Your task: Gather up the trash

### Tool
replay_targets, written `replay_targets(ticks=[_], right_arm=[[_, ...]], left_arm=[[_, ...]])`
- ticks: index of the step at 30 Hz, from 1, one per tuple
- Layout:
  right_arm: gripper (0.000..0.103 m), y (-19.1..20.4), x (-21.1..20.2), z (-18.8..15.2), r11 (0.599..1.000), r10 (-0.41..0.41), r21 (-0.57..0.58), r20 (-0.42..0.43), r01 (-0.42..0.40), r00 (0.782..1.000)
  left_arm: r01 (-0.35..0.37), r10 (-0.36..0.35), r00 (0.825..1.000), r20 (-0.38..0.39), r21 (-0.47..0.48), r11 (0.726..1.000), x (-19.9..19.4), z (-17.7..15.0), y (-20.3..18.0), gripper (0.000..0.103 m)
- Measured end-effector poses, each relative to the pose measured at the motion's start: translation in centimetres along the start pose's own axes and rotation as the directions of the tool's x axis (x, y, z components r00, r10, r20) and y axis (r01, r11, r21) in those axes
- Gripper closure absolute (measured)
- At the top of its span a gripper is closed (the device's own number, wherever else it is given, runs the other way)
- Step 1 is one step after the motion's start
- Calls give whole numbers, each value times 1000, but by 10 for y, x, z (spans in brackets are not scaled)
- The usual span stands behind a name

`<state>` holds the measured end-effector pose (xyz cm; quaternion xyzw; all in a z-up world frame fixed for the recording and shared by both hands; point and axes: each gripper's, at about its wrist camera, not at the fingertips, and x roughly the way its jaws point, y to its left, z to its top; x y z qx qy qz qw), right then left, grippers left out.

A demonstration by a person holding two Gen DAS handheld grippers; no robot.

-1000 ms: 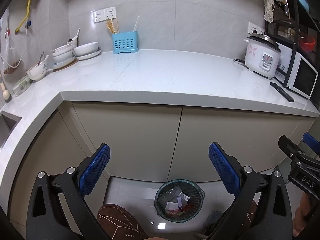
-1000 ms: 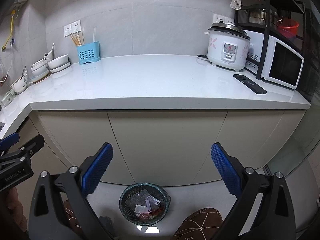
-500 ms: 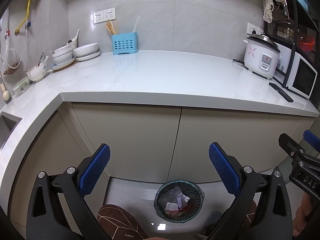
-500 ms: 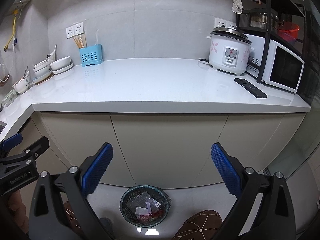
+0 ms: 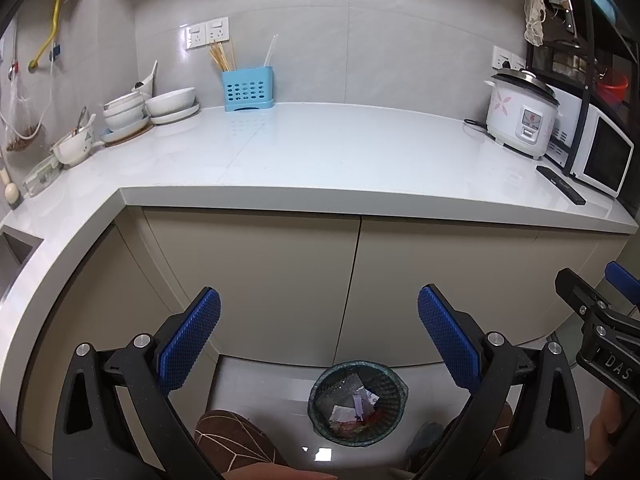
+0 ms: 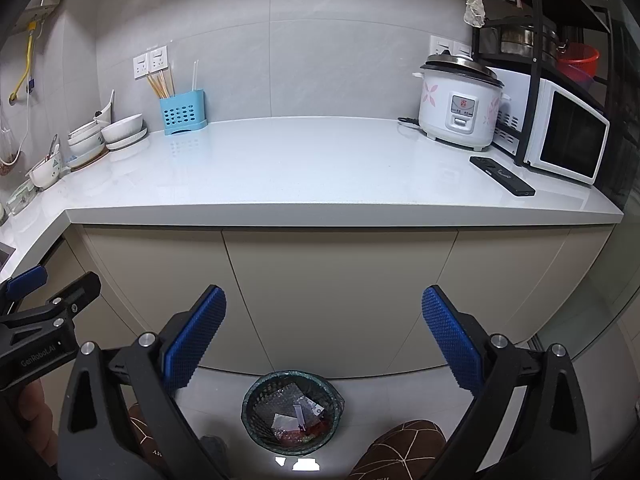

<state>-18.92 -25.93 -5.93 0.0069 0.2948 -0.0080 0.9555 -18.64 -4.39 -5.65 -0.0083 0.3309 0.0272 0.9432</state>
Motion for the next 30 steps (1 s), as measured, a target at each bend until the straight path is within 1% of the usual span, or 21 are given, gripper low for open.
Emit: replay_targets(ticks=[14,18,23,30], right_arm=[[8,1,-1,0,1000,-2,0,-1,2,1000],[8,1,1,0,1000,-1,1,-6,1,1000],[8,1,2,-1,1000,-1,5,-8,1,1000],[8,1,2,-2,1000,-1,6,-5,1,1000]], left_arm=[[24,-24,1000,-10,-9,1000,1,0,1,6],[24,-24,1000,-8,-2,1000,1,-1,-1,6],[41,-41,999,-10,14,999,1,-2,-5,6],[50,-50,999,-6,9,999,1,-3,-3,6]])
